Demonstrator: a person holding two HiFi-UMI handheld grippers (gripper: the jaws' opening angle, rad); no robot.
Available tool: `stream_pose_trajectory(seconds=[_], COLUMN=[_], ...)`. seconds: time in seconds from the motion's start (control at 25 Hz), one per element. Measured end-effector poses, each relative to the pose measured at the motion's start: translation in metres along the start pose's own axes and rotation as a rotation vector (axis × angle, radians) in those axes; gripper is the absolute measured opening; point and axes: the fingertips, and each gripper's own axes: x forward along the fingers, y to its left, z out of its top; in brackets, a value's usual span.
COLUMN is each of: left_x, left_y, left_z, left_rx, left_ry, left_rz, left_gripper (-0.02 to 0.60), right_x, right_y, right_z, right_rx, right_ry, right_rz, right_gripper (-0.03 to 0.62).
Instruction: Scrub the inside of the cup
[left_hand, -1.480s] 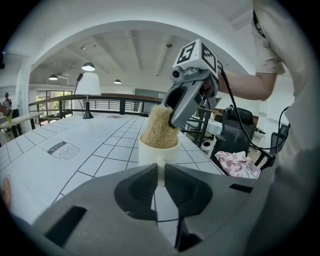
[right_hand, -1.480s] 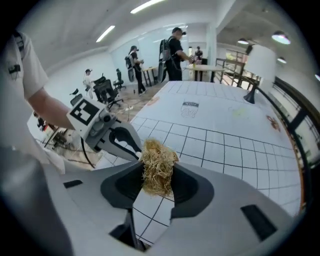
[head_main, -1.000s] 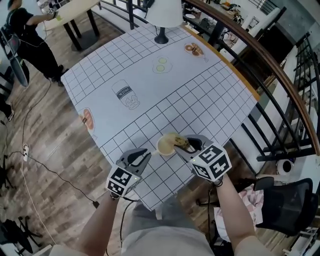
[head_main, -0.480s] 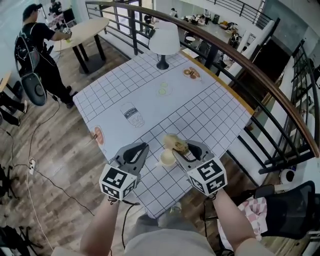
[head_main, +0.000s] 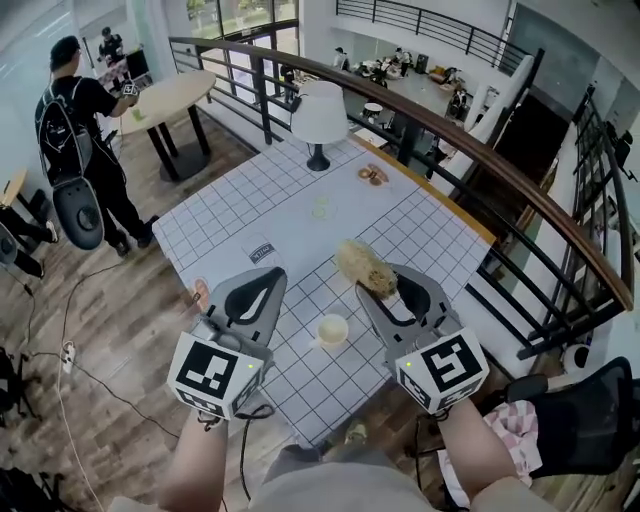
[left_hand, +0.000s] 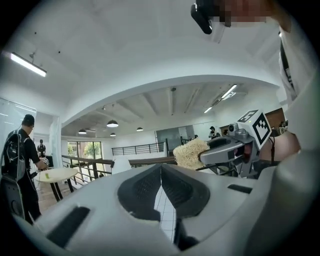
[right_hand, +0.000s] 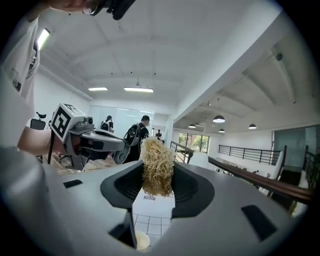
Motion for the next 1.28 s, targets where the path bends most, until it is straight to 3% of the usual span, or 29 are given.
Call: stream_pose_trajectory(seconds=[0.2,0.44,0.64,0.88,1.28], left_x=[-0.029,-0.031,-0.04,-0.044,-0.047], left_y=[-0.013,-0.039,-0.058,-0.074,-0.074], left_z=[0.055,0.087,0.081,0.061,0.035], left_rx=[0.073,0.124,0.183,0.142,0.122], left_ry=[-0.068,-0.106,-0.103,-0.131,-0.091], left_rz=[-0.01,-0.017,-0.013,0.007,0.06], left_gripper=[0.015,0.015,0.015,0.012,0.012], right_x=[-0.031,-0.064,-0.081,-0.093,-0.104], right_y=[0.01,-0.008,-0.004,0.012,0.015], right_z=[0.06,0.089,0.083,0.053,0.03], right_rx=[-0.001,-0.064,-0.129,-0.172,-0.096], right_ry=[-0.127,-0.244,-0.252,-0.173,-0.139], right_rz=[-0.01,-0.105,-0.178,-0.175,-0.187], right_gripper=[0.152,0.152,0.152,0.152,0.152])
